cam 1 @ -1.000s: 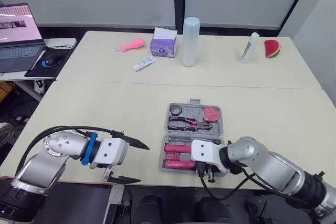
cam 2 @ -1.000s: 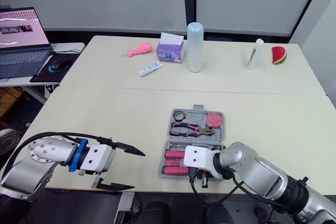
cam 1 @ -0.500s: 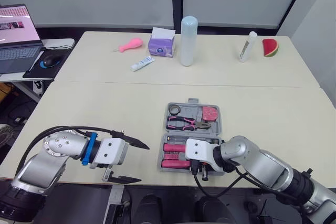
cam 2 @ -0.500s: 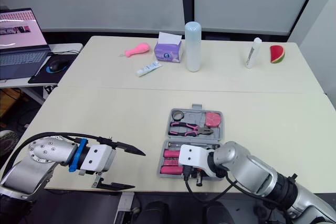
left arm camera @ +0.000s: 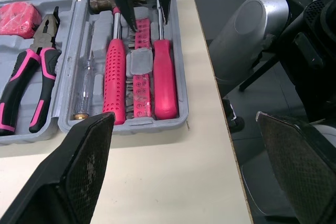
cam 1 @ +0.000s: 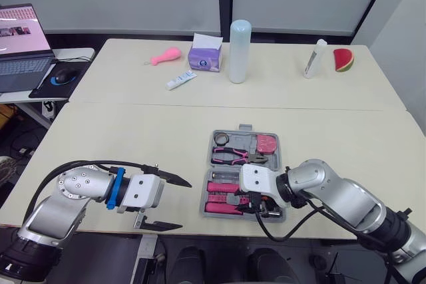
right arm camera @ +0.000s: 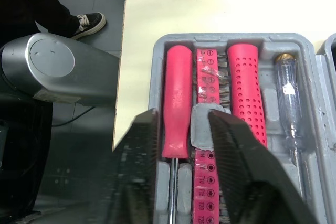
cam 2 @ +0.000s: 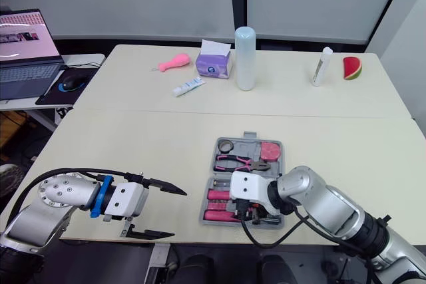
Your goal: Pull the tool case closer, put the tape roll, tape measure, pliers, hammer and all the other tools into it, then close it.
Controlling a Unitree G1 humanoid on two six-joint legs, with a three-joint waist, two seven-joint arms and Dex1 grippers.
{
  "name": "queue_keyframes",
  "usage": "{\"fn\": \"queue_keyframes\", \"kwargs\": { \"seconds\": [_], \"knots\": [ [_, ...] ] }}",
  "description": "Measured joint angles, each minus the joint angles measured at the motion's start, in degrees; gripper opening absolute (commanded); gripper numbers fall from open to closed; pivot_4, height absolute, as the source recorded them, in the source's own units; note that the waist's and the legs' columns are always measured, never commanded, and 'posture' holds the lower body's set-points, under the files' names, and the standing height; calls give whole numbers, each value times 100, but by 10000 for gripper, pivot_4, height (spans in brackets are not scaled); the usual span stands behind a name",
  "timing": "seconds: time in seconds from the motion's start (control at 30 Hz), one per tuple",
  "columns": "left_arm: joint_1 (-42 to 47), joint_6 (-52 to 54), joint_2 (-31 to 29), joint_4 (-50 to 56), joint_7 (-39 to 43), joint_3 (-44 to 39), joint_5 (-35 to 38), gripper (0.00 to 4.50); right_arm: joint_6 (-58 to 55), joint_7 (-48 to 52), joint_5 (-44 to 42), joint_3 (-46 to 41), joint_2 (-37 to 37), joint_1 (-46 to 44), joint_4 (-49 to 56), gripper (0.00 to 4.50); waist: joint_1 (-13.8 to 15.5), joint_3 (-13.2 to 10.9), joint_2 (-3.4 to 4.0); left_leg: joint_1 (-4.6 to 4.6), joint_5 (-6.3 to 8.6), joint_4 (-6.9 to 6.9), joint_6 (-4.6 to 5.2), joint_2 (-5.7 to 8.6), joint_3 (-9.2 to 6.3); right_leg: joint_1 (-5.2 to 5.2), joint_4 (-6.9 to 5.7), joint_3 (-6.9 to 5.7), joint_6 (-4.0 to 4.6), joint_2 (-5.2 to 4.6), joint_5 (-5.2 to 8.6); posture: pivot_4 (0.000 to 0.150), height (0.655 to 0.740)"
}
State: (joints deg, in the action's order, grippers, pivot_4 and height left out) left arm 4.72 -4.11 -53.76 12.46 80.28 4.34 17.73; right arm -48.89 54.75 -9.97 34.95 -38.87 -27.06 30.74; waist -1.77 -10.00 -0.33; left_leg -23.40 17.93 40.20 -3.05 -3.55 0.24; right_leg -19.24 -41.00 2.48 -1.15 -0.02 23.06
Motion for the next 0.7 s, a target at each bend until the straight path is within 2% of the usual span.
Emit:
{"fn": "queue_keyframes", "kwargs": {
  "seconds": [0.17, 0.53, 0.7],
  "knots": [
    [-7, 6, 7, 1, -82, 0, 0, 45000, 365, -32, 290, 255, 5, 200, -350, 249, -1, 0, 0, 0, -1, 1, 0, 0, 1, -1, -1, 1, 0, 0, 0, 1500, 7075],
    [-93, 157, 60, 14, -207, 0, 23, 45000, 1085, -105, 829, 371, 101, 357, -817, 249, 0, 3, -4, 0, -15, 1, -22, -1, -1, 0, -3, -1, 0, 0, 0, 1500, 7075],
    [-123, 898, 245, -78, -644, -138, 259, 45000, 1134, -86, 279, -487, 109, 772, -356, 249, 8, 3, -4, -7, -15, 3, -20, 0, -4, -3, -6, -3, 0, 0, 0, 1500, 7075]
  ]
}}
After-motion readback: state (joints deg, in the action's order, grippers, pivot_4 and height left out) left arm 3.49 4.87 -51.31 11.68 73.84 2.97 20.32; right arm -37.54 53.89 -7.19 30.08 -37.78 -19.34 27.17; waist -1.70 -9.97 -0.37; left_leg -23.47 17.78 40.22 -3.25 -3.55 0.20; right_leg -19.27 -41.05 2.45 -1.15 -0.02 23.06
